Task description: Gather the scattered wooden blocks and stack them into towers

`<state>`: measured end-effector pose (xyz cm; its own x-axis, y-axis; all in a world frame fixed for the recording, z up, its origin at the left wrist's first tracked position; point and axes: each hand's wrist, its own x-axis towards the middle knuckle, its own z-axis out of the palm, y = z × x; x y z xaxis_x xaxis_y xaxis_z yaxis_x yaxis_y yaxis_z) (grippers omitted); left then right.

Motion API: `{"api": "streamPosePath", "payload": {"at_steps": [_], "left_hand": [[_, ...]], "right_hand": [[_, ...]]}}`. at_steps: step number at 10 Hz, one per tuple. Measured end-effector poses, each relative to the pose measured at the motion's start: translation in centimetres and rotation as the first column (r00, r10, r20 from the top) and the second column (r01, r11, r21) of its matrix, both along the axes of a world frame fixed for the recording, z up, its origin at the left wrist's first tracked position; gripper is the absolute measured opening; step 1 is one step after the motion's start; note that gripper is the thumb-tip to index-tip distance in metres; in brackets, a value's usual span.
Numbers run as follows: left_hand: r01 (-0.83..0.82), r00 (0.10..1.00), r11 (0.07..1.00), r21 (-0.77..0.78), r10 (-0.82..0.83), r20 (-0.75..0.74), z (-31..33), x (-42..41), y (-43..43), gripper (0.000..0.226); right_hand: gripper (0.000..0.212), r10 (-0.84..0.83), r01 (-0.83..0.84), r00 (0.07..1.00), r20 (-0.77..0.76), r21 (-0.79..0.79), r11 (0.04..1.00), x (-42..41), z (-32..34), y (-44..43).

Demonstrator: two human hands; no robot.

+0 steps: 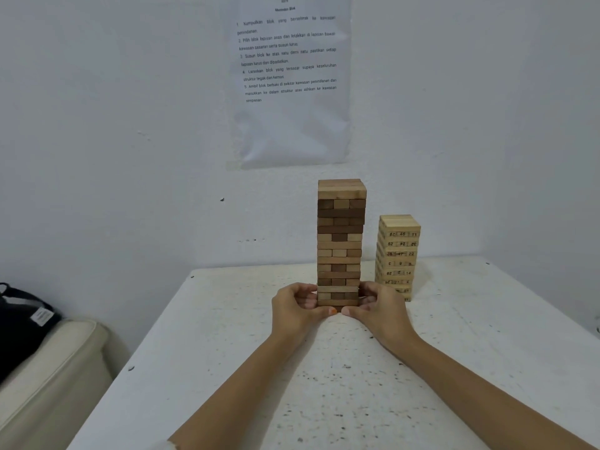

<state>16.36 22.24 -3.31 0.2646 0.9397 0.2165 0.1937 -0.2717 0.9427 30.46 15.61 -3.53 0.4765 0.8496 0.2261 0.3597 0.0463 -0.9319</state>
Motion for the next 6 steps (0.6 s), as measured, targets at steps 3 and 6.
{"api": "streamPosePath", "payload": {"at_steps": [3,6], "left_hand": [[-0.001,1.0,1.0,0.031,0.001,0.0,-0.46,0.73,0.48,0.047],[0.023,1.0,0.999,0.031,-0.023,-0.02,-0.65,0.47,-0.36,0.052]], "right_hand": [[0.049,-0.029,0.029,1.0,-0.009,0.014,0.999,-0.01,-0.65,0.74],[0.047,-0.001,0.001,0.999,-0.04,-0.005,1.0,-0.26,-0.47,-0.25]]}}
